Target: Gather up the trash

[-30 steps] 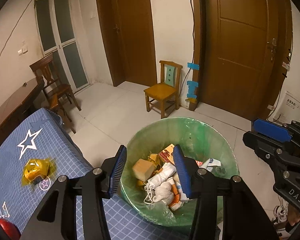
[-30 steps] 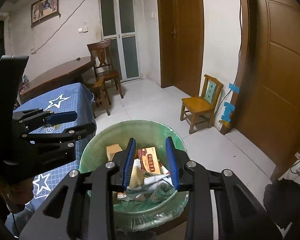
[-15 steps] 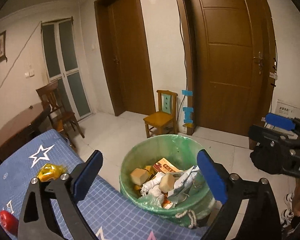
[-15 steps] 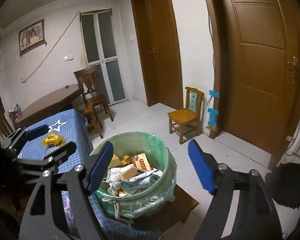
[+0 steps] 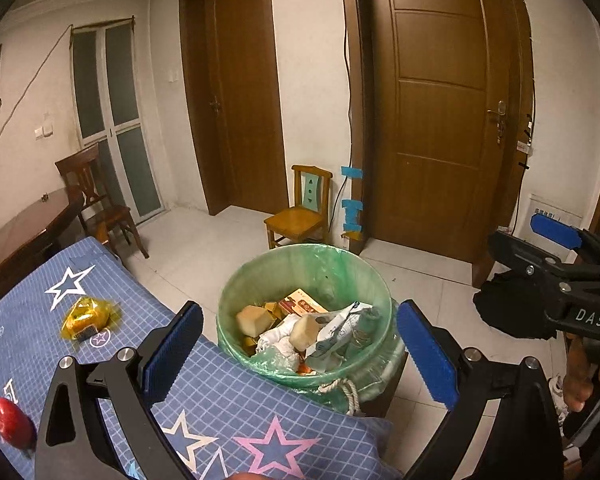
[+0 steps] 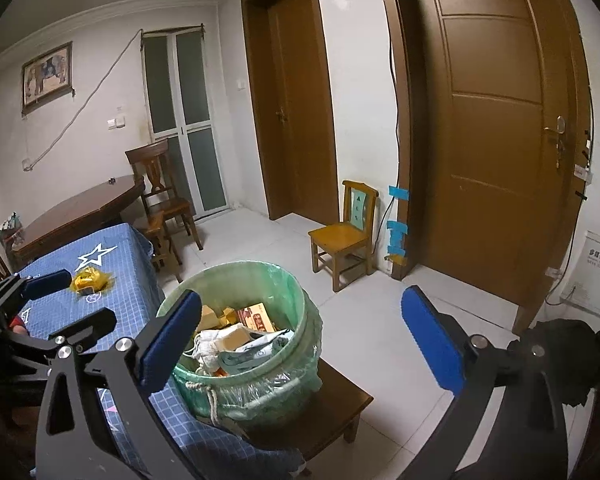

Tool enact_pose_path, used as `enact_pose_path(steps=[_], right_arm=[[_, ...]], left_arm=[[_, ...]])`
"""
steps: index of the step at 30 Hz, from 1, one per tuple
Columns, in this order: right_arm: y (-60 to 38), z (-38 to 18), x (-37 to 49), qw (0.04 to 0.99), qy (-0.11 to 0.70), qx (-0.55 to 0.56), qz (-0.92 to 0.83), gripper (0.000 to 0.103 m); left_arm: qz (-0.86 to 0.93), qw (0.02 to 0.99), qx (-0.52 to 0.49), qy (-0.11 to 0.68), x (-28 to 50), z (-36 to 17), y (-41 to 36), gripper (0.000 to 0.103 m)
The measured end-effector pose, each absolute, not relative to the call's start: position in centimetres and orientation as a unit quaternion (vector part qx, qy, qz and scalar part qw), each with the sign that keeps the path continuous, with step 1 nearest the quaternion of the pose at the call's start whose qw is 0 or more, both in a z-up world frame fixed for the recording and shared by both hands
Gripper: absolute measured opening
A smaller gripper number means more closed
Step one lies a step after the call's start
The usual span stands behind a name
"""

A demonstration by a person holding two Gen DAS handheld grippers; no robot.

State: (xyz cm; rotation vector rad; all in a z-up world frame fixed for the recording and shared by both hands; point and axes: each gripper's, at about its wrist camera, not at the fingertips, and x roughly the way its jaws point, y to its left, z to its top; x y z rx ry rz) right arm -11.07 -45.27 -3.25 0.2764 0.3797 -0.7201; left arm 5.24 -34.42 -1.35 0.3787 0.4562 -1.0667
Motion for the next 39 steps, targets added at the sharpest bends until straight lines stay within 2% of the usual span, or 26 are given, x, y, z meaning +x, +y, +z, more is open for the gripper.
enact_pose_path(steps=[21,27,31,35,39], right_arm=[[-44.2,-3.7,-11.0,0.904,0.191,0.120,-0.364,0.097],[-44.0,-3.8,-11.1,0.904,0.191,0.124,-0.362,0.097],[-44.0,-3.7,-11.4,0.904,0.189,0.124,-0.364,0.097],[-44.0,-3.7,-11.3,0.902,0.185,0.124,-0.368,0.097],[-44.1,-3.7,-11.1,0.902,0.187,0.125,-0.368,0.097]], left_arm=[[-0.477,0.848,0.147,0.176,5.3,-2.4,-33.5,0.098],[-0.469,0.861,0.142,0.140,4.3,-2.3,-33.2,0.098],[-0.481,0.853,0.143,0.144,3.9,-2.5,-33.2,0.090],[-0.469,0.860,0.127,0.155,4.3,-2.3,-32.8,0.090],[-0.466,0.866,0.118,0.139,4.1,-1.7,-31.8,0.098]])
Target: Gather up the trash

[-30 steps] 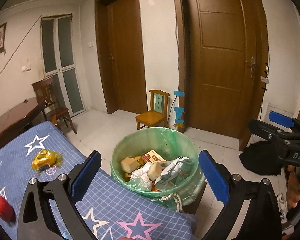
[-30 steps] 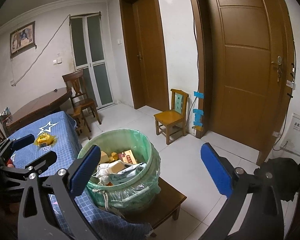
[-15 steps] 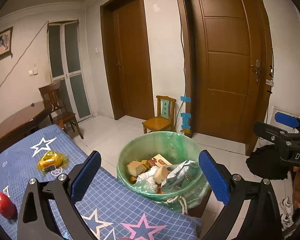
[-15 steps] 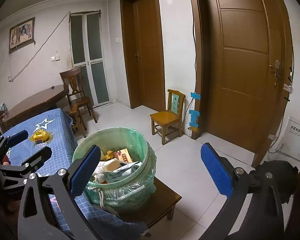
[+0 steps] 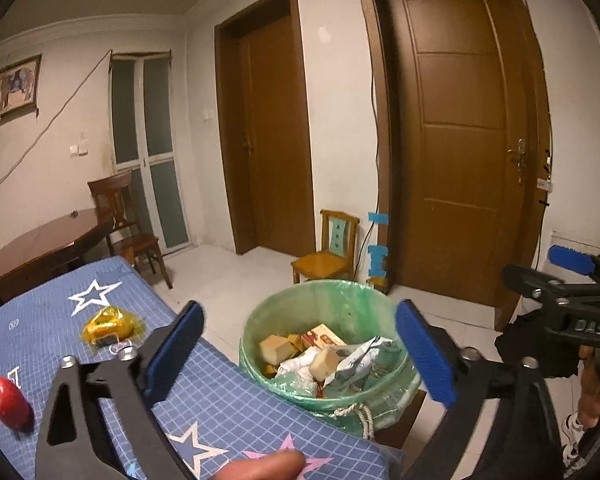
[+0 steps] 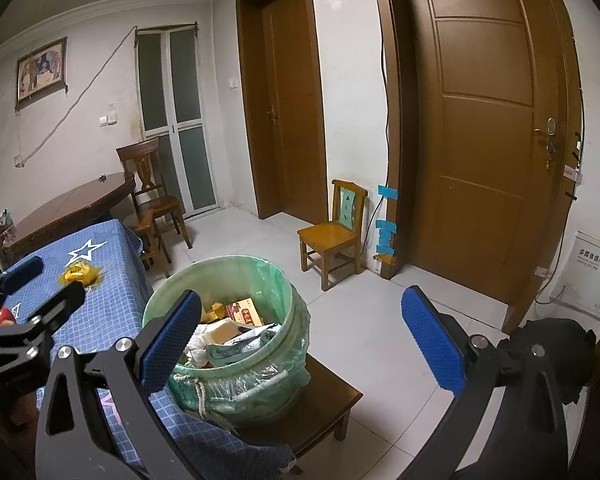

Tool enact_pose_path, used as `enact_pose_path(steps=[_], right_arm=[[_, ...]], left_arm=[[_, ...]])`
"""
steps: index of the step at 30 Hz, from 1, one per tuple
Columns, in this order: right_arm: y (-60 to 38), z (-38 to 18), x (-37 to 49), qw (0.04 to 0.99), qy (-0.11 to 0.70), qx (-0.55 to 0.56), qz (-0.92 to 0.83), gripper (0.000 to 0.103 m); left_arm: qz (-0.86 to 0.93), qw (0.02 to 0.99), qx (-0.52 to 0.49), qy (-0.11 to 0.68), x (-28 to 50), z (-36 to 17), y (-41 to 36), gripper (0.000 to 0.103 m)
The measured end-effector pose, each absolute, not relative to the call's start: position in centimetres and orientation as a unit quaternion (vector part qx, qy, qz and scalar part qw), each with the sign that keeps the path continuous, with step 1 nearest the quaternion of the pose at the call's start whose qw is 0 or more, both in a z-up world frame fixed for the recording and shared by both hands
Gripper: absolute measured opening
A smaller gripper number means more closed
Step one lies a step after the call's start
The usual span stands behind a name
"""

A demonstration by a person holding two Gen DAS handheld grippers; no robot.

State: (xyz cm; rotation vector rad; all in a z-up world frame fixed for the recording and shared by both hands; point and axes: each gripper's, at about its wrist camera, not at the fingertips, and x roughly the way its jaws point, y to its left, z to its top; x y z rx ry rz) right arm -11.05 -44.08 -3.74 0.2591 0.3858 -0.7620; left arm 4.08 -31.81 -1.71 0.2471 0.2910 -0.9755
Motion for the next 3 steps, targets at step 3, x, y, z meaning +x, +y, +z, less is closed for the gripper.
enact_pose_path(steps=[3], right_arm=[[-43.81,-3.75,-10.68,0.903,0.187,0.124,-0.366,0.097]], left_arm=[[-0.461,0.870,0.118,0.132,3.94,-1.68,-31.44,0.098]])
